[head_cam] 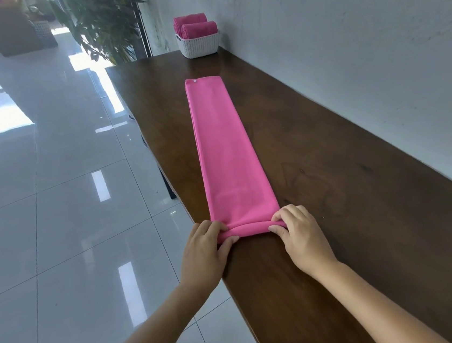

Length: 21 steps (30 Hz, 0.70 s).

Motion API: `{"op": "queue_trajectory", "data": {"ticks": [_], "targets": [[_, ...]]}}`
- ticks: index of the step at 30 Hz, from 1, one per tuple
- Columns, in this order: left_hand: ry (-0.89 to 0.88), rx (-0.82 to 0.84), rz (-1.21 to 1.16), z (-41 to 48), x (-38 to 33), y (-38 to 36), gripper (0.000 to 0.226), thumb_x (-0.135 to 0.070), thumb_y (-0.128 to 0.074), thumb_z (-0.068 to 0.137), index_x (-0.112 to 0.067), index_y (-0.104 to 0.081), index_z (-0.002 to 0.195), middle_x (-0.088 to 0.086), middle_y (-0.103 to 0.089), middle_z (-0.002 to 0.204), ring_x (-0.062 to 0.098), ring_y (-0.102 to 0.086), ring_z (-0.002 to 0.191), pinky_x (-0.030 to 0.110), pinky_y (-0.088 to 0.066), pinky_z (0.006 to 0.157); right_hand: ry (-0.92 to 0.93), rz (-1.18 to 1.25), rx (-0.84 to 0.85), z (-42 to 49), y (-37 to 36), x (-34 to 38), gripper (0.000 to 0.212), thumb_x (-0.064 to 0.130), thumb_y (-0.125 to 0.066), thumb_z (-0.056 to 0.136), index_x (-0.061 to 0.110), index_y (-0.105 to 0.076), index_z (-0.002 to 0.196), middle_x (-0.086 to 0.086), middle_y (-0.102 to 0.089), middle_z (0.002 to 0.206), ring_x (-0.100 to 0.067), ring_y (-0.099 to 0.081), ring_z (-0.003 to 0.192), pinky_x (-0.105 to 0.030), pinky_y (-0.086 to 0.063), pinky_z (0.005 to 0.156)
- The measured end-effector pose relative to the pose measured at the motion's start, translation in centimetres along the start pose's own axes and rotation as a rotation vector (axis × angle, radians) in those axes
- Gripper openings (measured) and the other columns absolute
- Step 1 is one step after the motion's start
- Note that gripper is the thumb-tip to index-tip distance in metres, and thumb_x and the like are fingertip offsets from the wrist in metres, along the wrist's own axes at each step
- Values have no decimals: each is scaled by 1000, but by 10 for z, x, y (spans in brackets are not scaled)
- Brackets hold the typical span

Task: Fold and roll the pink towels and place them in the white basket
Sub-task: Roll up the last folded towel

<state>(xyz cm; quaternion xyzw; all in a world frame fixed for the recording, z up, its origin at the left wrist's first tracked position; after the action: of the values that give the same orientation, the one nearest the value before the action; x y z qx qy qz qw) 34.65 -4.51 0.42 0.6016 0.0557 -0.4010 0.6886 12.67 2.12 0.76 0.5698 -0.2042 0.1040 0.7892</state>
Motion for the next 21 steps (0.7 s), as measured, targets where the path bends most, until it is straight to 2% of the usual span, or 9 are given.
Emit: {"op": "queue_trajectory", "data": {"ticks": [4, 8, 12, 14, 17, 19, 21], "targets": [[206, 108, -52, 6, 2, 8, 24, -57, -63, 91, -34, -56, 93, -21, -59, 92, 3, -54, 88, 22, -49, 75, -22, 15, 49, -1, -1, 4, 17, 39, -56, 98, 23, -62, 100, 14, -56, 100, -7, -47, 99, -22, -42, 88], [372, 216, -126, 14, 1, 15, 34, -60, -70, 85, -30, -56, 91, -16, -63, 88, 4, -60, 81, 23, -50, 67, -85, 67, 47, -9, -4, 6, 34, 54, -35, 98, 28, -57, 93, 15, -54, 96, -7, -46, 95, -21, -40, 82], [471, 212, -179, 21, 1, 20, 42, -62, -76, 78, -26, -57, 89, -11, -64, 87, 7, -61, 78, 28, -53, 66, -183, 41, -32, -9, -4, 14, 23, 50, -45, 99, 31, -52, 88, 16, -55, 89, -7, -47, 90, -25, -41, 78], [409, 119, -134, 21, -3, 19, 42, -60, -77, 78, -29, -52, 92, -15, -58, 93, 6, -58, 82, 26, -53, 69, -262, 87, -34, -3, -2, 16, 20, 47, -54, 98, 30, -51, 90, 17, -53, 87, -8, -47, 90, -27, -43, 78], [159, -40, -29, 14, -9, 15, 31, -48, -75, 85, -30, -51, 93, -16, -50, 98, 7, -51, 90, 25, -51, 74, -338, 73, 17, 7, -1, 16, 23, 52, -55, 97, 29, -49, 97, 12, -57, 92, -9, -49, 90, -27, -41, 79], [-51, -111, 64, 7, -10, 9, 19, -38, -72, 91, -26, -58, 91, -14, -54, 98, 9, -50, 90, 28, -52, 74, -359, 16, 18, 10, -4, 13, 30, 58, -53, 95, 28, -48, 97, 11, -58, 94, -9, -49, 90, -28, -38, 80], [-173, -144, 98, 2, -8, 3, 16, -36, -69, 93, -22, -62, 91, -11, -58, 100, 13, -51, 92, 28, -53, 74, -387, -44, -20, 12, -6, 8, 38, 66, -50, 92, 28, -50, 93, 11, -58, 94, -10, -48, 90, -31, -38, 83]]}}
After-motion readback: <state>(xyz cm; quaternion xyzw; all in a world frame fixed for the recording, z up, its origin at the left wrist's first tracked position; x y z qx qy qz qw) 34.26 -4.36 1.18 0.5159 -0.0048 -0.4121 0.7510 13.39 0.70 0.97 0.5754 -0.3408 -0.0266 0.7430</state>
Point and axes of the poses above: each hand's wrist, its own z-axis towards the middle knuckle, its own y-axis out of the back of the hand, x = y × z, the point moved 2 cm from there along z, towards the middle knuckle
